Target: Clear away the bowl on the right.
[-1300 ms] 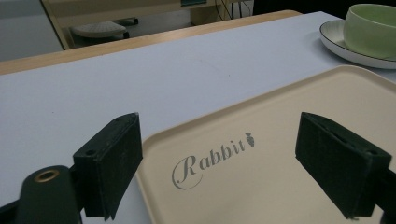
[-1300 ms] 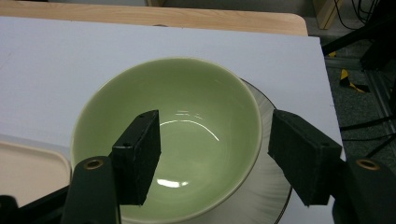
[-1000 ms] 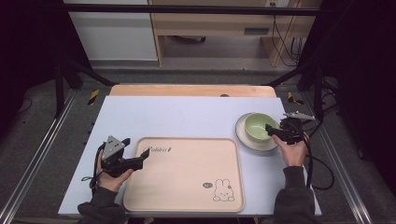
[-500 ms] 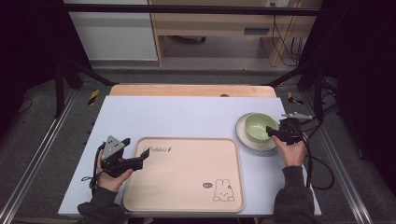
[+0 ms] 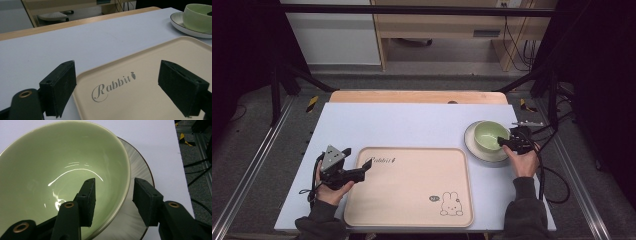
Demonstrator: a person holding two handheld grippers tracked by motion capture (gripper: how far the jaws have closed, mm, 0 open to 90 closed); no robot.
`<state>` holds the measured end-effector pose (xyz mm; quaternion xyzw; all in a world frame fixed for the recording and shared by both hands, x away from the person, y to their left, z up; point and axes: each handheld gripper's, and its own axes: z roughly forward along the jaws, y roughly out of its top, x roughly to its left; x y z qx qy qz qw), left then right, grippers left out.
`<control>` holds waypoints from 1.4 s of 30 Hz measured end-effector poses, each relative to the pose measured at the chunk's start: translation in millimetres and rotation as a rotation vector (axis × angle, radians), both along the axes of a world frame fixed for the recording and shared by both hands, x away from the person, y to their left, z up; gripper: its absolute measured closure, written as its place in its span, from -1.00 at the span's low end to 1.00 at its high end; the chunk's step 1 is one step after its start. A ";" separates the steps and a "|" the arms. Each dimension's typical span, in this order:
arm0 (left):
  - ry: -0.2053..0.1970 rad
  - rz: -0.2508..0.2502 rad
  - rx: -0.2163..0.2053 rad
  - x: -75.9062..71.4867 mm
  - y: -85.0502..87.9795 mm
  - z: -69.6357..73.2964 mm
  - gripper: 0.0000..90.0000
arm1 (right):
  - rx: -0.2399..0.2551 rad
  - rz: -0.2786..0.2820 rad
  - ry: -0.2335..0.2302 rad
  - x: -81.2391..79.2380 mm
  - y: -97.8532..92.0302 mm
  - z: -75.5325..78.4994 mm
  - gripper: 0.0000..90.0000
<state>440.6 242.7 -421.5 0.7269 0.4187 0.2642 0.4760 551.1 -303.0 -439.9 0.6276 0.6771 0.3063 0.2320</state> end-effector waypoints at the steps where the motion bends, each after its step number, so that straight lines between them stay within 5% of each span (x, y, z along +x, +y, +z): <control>1: 0.001 0.000 0.001 0.1 0.0 -0.1 -0.68 | 0.000 0.000 0.000 0.0 0.0 0.0 0.17; 18: 0.003 0.001 -0.006 0.5 0.5 -0.3 -0.68 | 0.073 -0.036 0.050 9.7 -1.0 -7.2 0.48; 27: 0.004 0.003 -0.006 0.8 0.8 -0.8 -0.68 | 0.050 -0.038 0.075 15.2 1.2 -8.1 0.63; 42: 0.004 0.008 -0.006 0.9 1.3 -1.0 -0.68 | 0.084 -0.084 0.085 16.9 -0.6 -6.9 0.83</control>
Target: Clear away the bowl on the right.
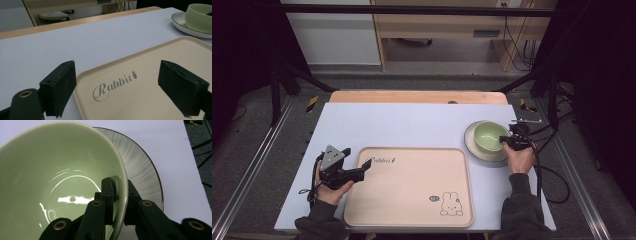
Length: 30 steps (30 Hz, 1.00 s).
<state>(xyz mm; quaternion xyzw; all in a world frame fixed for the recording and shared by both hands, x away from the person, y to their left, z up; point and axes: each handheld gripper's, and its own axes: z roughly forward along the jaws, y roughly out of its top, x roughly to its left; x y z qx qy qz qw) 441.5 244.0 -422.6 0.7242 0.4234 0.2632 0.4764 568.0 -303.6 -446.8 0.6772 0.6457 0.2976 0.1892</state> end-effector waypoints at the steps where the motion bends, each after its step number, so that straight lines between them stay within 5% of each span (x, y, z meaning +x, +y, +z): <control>1: 0.001 -0.001 0.000 0.1 0.0 0.0 -0.68 | 0.018 -0.003 0.004 0.0 -0.1 0.6 0.83; 8: 0.002 0.000 0.002 0.2 0.3 -0.1 -0.68 | 0.044 -0.019 0.005 0.6 -0.7 0.2 0.85; 30: -0.001 0.001 -0.001 -0.1 1.6 0.7 -0.68 | -0.021 -0.012 -0.047 -4.4 9.4 10.2 0.86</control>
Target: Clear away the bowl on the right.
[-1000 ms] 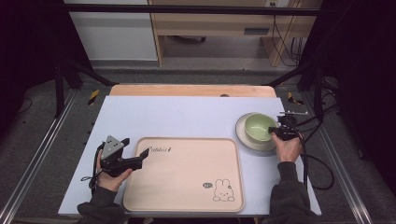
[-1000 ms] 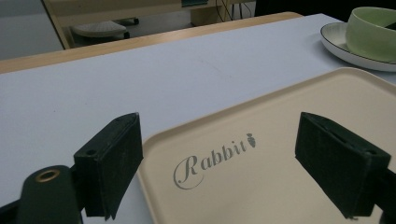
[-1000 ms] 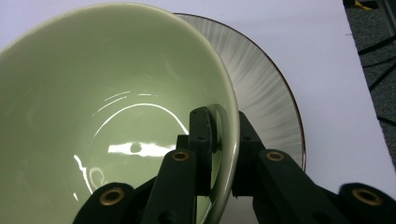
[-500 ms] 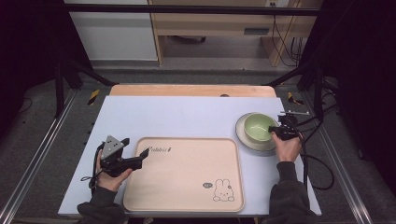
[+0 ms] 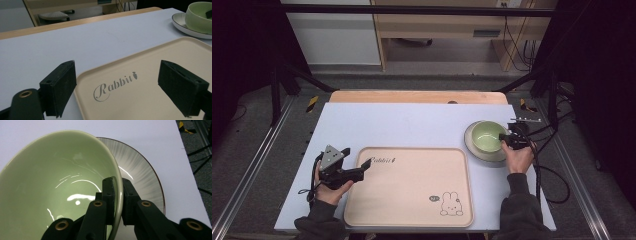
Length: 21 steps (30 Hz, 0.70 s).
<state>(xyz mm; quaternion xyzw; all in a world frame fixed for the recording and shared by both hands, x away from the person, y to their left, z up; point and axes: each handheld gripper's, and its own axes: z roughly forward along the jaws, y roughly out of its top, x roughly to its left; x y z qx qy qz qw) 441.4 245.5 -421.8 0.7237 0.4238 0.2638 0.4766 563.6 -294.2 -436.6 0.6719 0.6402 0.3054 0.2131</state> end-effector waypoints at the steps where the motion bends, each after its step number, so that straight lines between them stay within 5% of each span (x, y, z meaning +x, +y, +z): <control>1: -0.001 0.001 -0.003 -0.1 -0.1 0.1 -0.68 | -0.007 0.004 -0.002 -0.3 -0.4 0.1 0.86; 21: -0.004 0.005 -0.006 -0.1 1.6 1.0 -0.67 | -0.006 0.004 -0.022 -3.6 2.2 6.2 0.84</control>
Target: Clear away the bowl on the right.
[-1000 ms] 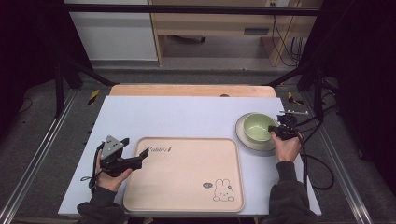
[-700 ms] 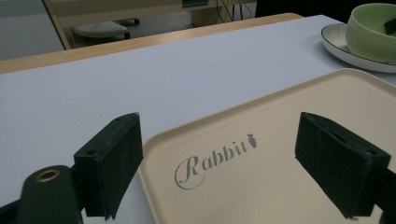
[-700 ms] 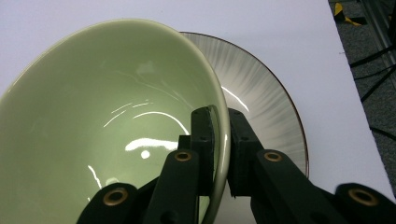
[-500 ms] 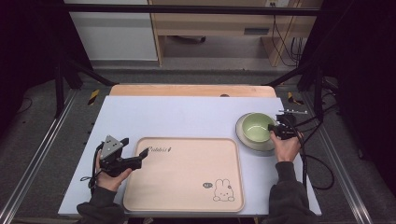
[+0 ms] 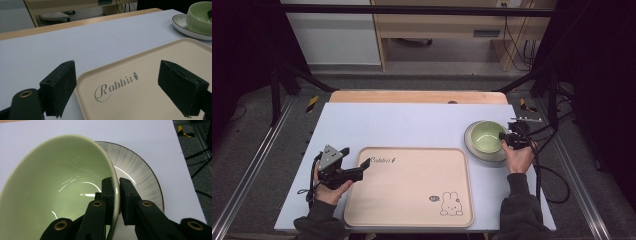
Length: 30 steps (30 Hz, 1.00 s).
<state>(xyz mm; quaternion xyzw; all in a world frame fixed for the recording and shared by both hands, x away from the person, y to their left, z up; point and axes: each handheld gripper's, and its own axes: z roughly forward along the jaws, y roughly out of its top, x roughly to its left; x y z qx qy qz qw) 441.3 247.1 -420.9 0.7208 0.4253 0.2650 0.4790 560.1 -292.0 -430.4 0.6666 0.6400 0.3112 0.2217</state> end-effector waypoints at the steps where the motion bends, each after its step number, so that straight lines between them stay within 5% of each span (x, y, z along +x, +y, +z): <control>1: 0.000 0.000 -0.001 0.0 0.1 0.0 -0.68 | -0.002 0.002 -0.001 -0.2 -0.1 0.1 0.84; 15: -0.006 0.002 -0.009 -0.7 1.0 1.1 -0.67 | 0.011 0.014 -0.040 -9.0 1.8 16.6 0.83; 30: -0.011 0.002 -0.011 -1.4 1.7 2.5 -0.67 | 0.017 0.106 -0.091 -20.2 17.7 37.2 0.83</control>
